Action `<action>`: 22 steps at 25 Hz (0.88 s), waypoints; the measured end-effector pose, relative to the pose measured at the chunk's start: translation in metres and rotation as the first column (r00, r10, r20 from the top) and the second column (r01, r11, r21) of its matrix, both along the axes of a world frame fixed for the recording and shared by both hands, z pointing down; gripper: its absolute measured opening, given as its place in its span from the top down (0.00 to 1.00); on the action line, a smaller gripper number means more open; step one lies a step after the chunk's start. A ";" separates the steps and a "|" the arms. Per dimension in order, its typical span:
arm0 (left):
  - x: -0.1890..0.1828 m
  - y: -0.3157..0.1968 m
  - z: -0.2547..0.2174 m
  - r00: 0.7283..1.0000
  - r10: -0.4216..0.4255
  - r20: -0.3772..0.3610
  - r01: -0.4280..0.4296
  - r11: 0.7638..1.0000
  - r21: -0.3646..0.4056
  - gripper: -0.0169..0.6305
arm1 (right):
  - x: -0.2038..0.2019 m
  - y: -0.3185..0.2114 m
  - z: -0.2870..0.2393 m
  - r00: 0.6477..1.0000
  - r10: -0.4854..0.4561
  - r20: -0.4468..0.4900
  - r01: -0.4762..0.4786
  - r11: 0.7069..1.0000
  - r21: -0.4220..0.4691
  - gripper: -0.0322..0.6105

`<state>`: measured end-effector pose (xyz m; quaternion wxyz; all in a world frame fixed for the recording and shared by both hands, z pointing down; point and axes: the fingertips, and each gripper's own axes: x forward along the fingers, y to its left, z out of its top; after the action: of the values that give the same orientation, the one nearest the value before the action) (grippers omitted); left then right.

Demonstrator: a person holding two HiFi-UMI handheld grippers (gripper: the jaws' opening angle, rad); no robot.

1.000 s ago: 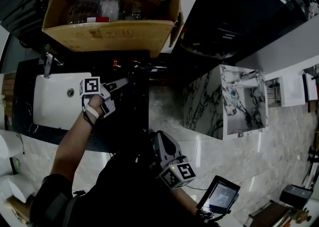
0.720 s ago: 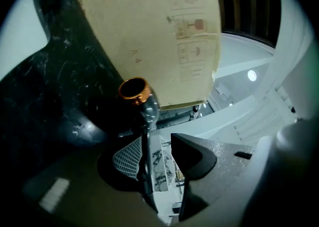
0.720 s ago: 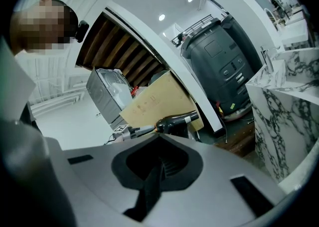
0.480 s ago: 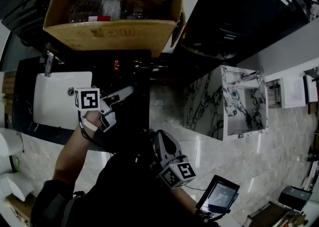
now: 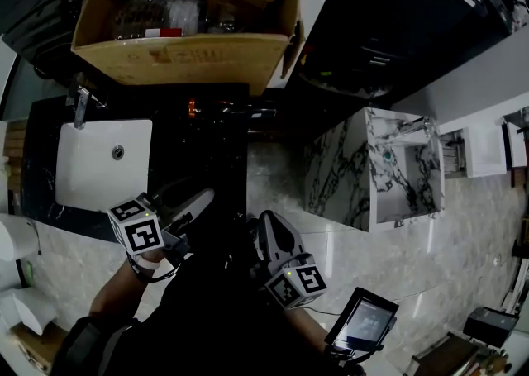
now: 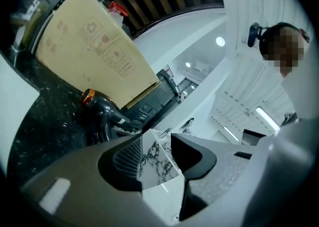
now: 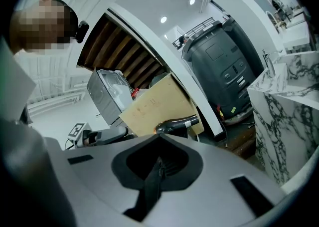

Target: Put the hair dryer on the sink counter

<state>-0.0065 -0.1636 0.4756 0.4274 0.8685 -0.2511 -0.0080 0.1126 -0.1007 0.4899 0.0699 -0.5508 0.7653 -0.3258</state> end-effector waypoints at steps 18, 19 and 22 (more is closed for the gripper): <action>0.022 0.054 -0.015 0.998 0.057 0.008 -0.057 0.996 0.074 0.71 | -0.009 -0.009 -0.013 0.999 -0.031 -0.039 0.033 0.998 0.056 0.96; 0.022 0.054 -0.016 0.998 0.059 0.006 -0.059 0.995 0.075 0.71 | -0.010 -0.008 -0.014 0.998 -0.033 -0.044 0.036 0.998 0.059 0.96; 0.023 0.053 -0.020 0.998 0.063 0.001 -0.063 0.995 0.081 0.71 | -0.009 -0.007 -0.012 0.997 -0.040 -0.071 0.044 0.998 0.048 0.96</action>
<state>0.0165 -0.1109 0.4557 0.3920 0.8926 -0.2227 -0.0054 0.1038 -0.1075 0.4777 0.0500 -0.5437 0.7865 -0.2886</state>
